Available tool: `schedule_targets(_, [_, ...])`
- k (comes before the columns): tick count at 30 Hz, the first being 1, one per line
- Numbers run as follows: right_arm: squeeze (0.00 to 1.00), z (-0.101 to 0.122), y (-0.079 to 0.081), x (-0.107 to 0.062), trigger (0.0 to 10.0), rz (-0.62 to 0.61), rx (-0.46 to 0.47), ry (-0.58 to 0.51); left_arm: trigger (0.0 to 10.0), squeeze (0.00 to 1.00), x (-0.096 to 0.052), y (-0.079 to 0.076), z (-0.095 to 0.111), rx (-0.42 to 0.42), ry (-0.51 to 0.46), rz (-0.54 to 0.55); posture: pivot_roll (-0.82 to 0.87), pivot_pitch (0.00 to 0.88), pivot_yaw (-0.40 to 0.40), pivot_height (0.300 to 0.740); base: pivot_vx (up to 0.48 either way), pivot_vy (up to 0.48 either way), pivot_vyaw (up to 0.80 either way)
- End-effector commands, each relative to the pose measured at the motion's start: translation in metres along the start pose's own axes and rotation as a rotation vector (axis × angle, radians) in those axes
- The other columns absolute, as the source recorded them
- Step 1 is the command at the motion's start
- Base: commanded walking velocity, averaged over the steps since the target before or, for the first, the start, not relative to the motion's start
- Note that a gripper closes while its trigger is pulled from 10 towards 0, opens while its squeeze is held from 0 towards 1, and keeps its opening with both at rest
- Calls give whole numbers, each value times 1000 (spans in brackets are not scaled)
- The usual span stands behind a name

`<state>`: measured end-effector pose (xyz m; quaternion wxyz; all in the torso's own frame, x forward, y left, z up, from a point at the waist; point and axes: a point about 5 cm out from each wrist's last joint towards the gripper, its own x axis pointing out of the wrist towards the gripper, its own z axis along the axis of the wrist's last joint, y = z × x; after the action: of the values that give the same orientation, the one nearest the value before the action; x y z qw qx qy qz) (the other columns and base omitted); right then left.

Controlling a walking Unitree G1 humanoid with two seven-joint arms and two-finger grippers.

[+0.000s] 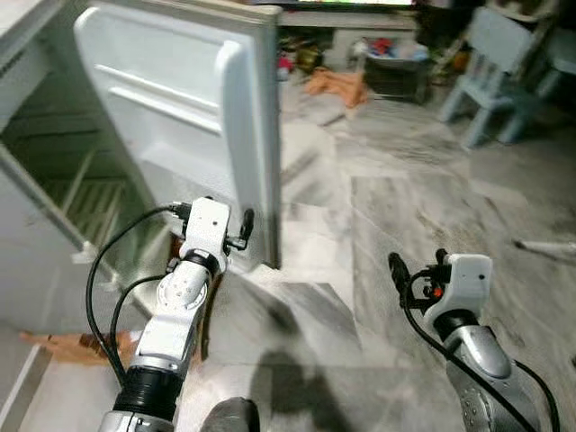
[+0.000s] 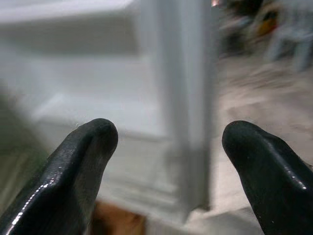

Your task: Restocking fridge

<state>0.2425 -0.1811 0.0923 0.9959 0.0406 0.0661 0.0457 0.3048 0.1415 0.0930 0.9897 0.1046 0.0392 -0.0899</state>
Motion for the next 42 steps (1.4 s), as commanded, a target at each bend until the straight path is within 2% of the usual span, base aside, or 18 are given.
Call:
schedule_targets(1, [0,-1,-5,-5,10000,-10,2,-1,10000,0,4,-5,5,7,-15,-1,8,71,-14,740,480,0,725])
schedule_targets(12, [0,0,-4,-4,10000,-5,-4,-8,10000,0,21,-35,15,-1,-38,-134,3,67,-17,740,475,0,120])
schedule_targets(14, [0,1,-5,-3,10000,-9,-8,-10,10000,0,23,-46,16,6,-43,-174,2,65,-17,740,351,0,0])
schedule_targets(19, [0,0,-5,-3,10000,-9,-9,-10,10000,0,23,-56,17,3,-43,-207,5,67,-18,740,115,0,0])
schedule_targets(21, [0,-2,-4,-3,10000,-7,-10,-5,10000,0,28,-71,20,31,-45,-256,10,73,-21,740,0,0,0])
schedule_targets(22, [0,-2,-4,-3,10000,-7,-10,-5,10000,0,28,-71,20,31,-45,-256,10,73,-21,740,0,0,0])
schedule_targets(25, [0,-2,-4,0,10000,-5,-9,-4,10000,0,36,-91,36,40,-96,-330,20,67,-26,740,0,0,0])
schedule_targets(27, [0,-3,-3,2,10000,-2,-9,-5,10000,0,42,-120,58,54,-158,-446,21,60,-27,740,0,0,0])
schedule_targets(30, [0,-3,0,4,10000,-1,-10,-7,10000,0,44,-135,73,51,-208,-485,12,54,-21,740,0,0,0])
schedule_targets(32, [0,-2,0,4,10000,-3,-9,-13,10000,0,44,-137,75,47,-215,-493,7,54,-17,740,0,0,0])
schedule_targets(35, [0,-3,-1,1,10000,-17,1,-19,10000,0,42,-124,69,12,-218,-449,5,54,-9,740,0,0,0])
schedule_targets(36, [0,-3,-1,1,10000,-17,1,-19,10000,0,42,-124,69,12,-218,-449,5,54,-9,740,0,0,0])
schedule_targets(38, [0,-6,-2,-2,10000,-26,7,-14,10000,0,36,-102,57,-37,-211,-386,6,59,-6,740,0,0,0])
schedule_targets(40, [0,-6,-2,-3,10000,-28,12,-12,10000,0,30,-89,50,-56,-202,-346,10,61,-4,740,0,0,0])
schedule_targets(42, [0,-7,-1,-3,10000,-29,15,-12,10000,0,20,-68,37,-58,-182,-280,10,61,-3,740,0,0,0])
